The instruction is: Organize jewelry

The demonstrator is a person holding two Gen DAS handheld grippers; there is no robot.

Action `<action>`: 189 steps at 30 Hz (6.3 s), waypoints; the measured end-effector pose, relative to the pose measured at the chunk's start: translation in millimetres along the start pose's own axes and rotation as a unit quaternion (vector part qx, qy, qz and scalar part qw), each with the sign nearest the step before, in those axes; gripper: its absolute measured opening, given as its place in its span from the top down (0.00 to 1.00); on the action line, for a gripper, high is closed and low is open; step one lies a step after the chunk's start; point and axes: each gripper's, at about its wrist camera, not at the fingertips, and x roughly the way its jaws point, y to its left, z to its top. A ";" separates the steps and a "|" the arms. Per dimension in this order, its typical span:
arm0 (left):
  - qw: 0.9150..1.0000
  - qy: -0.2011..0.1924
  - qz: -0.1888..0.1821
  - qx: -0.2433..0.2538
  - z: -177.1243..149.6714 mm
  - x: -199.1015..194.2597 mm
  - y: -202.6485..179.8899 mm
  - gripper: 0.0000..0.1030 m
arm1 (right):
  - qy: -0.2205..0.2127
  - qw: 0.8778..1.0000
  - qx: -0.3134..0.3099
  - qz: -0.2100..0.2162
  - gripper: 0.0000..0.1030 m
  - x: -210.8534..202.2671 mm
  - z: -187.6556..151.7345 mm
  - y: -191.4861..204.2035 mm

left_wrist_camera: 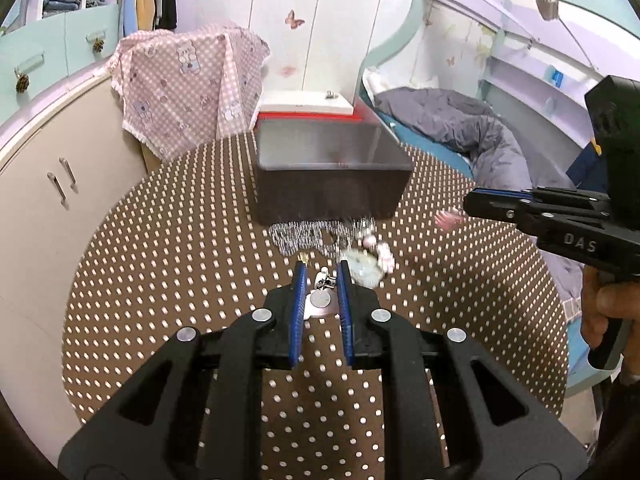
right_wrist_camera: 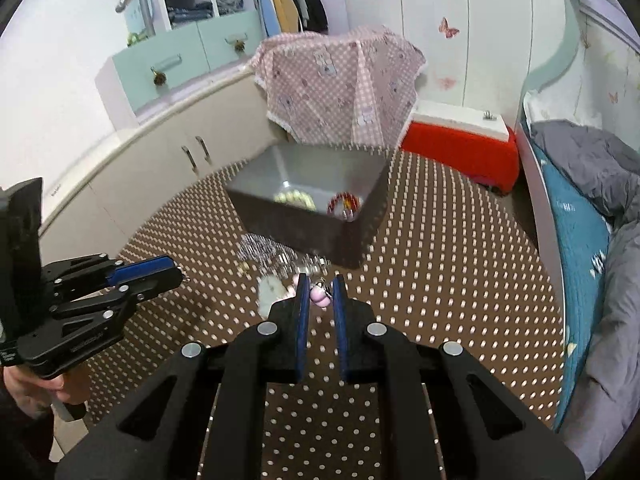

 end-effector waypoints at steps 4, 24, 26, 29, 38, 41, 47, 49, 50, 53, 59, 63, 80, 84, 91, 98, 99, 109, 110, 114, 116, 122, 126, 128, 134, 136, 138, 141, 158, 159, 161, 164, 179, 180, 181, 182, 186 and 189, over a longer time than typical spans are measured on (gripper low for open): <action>0.999 -0.033 0.007 0.003 27.4 -13.8 4.4 0.85 | -0.030 0.999 -0.016 0.002 0.90 -17.3 23.1 7.8; 0.998 -0.061 -0.018 0.012 155.5 25.7 16.0 0.85 | -0.060 0.998 -0.029 0.018 0.90 0.6 127.6 -0.8; 0.998 -0.054 -0.019 0.012 158.7 32.6 16.6 0.85 | -0.051 0.998 -0.024 0.019 0.90 8.8 129.7 -3.8; 0.999 -0.043 -0.015 0.012 161.3 42.0 17.1 0.84 | -0.036 0.999 -0.014 0.021 0.90 21.8 129.9 -7.2; 0.996 -0.076 0.043 -0.012 159.6 27.3 28.6 0.06 | -0.041 0.997 0.063 -0.012 0.07 30.2 123.5 -39.6; 0.994 -0.082 0.075 -0.021 157.4 17.2 35.9 0.06 | -0.052 0.995 0.088 -0.017 0.07 22.6 119.4 -48.6; 0.990 -0.108 0.084 -0.038 147.8 -10.2 40.4 0.06 | -0.067 0.993 0.093 -0.025 0.07 7.8 111.8 -48.4; 0.988 -0.117 0.091 -0.036 145.2 -18.3 40.2 0.06 | -0.075 0.992 0.093 -0.030 0.07 1.3 109.2 -45.4; 0.988 -0.120 0.093 -0.034 142.4 -22.2 39.7 0.06 | -0.078 0.992 0.093 -0.031 0.07 -2.0 107.5 -45.4; 0.986 -0.130 0.101 -0.030 136.7 -33.0 37.2 0.06 | -0.085 0.992 0.089 -0.035 0.07 -7.1 105.6 -41.9; 0.985 -0.140 0.102 -0.027 122.5 -46.4 33.9 0.06 | -0.096 0.991 0.081 -0.042 0.07 -20.4 94.6 -33.7; 0.986 -0.129 0.103 -0.024 109.2 -42.6 33.0 0.06 | -0.095 0.991 0.076 -0.048 0.07 -24.2 81.6 -30.3; 0.997 0.005 0.074 -0.016 48.7 44.2 17.1 0.06 | -0.031 0.994 0.088 -0.051 0.07 -1.2 18.4 -30.8; 0.997 0.031 0.071 -0.015 45.7 67.2 15.7 0.09 | -0.010 0.994 0.094 -0.049 0.07 8.1 3.0 -33.3; 0.994 0.080 0.073 -0.012 37.6 104.0 17.6 0.22 | 0.015 0.994 0.102 -0.045 0.07 19.5 -16.1 -35.2; 0.994 0.089 0.064 0.016 31.2 108.9 9.0 0.52 | 0.033 0.994 0.095 -0.039 0.07 34.4 -23.0 -26.2; 0.994 0.089 0.060 0.020 32.1 108.0 8.6 0.67 | 0.035 0.994 0.094 -0.037 0.07 36.7 -23.7 -24.5; 0.997 0.068 0.021 0.010 30.0 82.6 17.9 0.95 | 0.046 0.996 0.069 -0.025 0.07 53.4 -25.4 -1.9; 0.998 0.065 0.021 0.011 30.6 79.7 19.1 0.95 | 0.048 0.996 0.068 -0.023 0.07 55.3 -25.6 0.2; 0.998 0.054 0.023 0.005 33.3 68.4 25.0 0.95 | 0.053 0.996 0.066 -0.017 0.08 62.5 -25.4 5.2; 0.998 0.050 0.027 0.003 34.7 65.3 28.8 0.95 | 0.053 0.996 0.064 -0.014 0.08 63.7 -24.3 7.3; 0.998 0.046 0.043 -0.007 28.7 53.5 47.4 0.95 | 0.053 0.996 0.067 -0.018 0.11 67.1 -23.6 8.2; 0.996 0.063 0.062 -0.001 19.7 58.3 55.2 0.94 | 0.059 0.996 0.066 -0.018 0.21 74.0 -22.6 9.4; 0.995 0.074 0.071 0.002 17.7 64.9 57.0 0.94 | 0.061 0.996 0.066 -0.015 0.23 76.2 -22.8 10.2; 0.996 0.038 0.077 0.008 16.2 60.6 47.6 0.17 | 0.061 0.996 0.063 -0.017 0.23 75.0 -22.8 11.5; 0.996 0.042 0.070 0.017 18.9 65.6 42.9 0.17 | 0.061 0.996 0.064 -0.019 0.23 74.8 -22.8 9.7; 0.996 0.048 0.068 0.025 19.7 73.7 40.1 0.23 | 0.060 0.996 0.064 -0.019 0.23 75.5 -22.3 11.1; 0.996 0.074 0.047 0.022 19.5 87.9 39.8 0.53 | 0.061 0.996 0.061 -0.017 0.26 77.1 -22.5 12.0; 0.998 0.059 0.010 0.006 17.4 75.5 49.3 0.97 | 0.060 0.998 0.025 -0.001 0.85 89.0 -19.4 31.3; 0.998 0.058 0.010 0.005 17.4 74.6 50.9 0.97 | 0.060 0.998 0.030 0.003 0.85 87.9 -20.4 29.3; 0.998 0.056 0.011 0.003 14.2 70.4 51.7 0.97 | 0.058 0.997 0.041 0.008 0.85 84.2 -22.1 23.5; 0.999 0.053 0.012 0.005 11.8 66.0 52.0 0.97 | 0.055 0.997 0.048 0.007 0.85 77.8 -24.6 19.8; 0.998 0.049 0.031 0.021 11.2 53.1 51.2 0.96 | 0.046 0.996 0.071 0.008 0.81 58.7 -26.2 4.7; 0.998 0.054 0.035 0.023 11.2 56.8 53.1 0.96 | 0.047 0.996 0.072 0.006 0.78 60.4 -26.8 4.6; 0.997 0.058 0.037 0.024 10.4 60.2 52.2 0.96 | 0.048 0.996 0.071 0.005 0.73 62.1 -26.8 5.2; 0.997 0.059 0.039 0.025 10.0 62.4 51.5 0.96 | 0.049 0.996 0.070 0.004 0.67 62.9 -26.4 6.1; 0.997 0.065 0.038 0.024 12.9 73.6 48.5 0.96 | 0.050 0.997 0.058 -0.003 0.61 66.7 -25.0 10.4; 0.997 0.060 0.036 0.026 17.7 75.8 46.5 0.96 | 0.054 0.997 0.047 -0.005 0.61 71.2 -24.1 14.0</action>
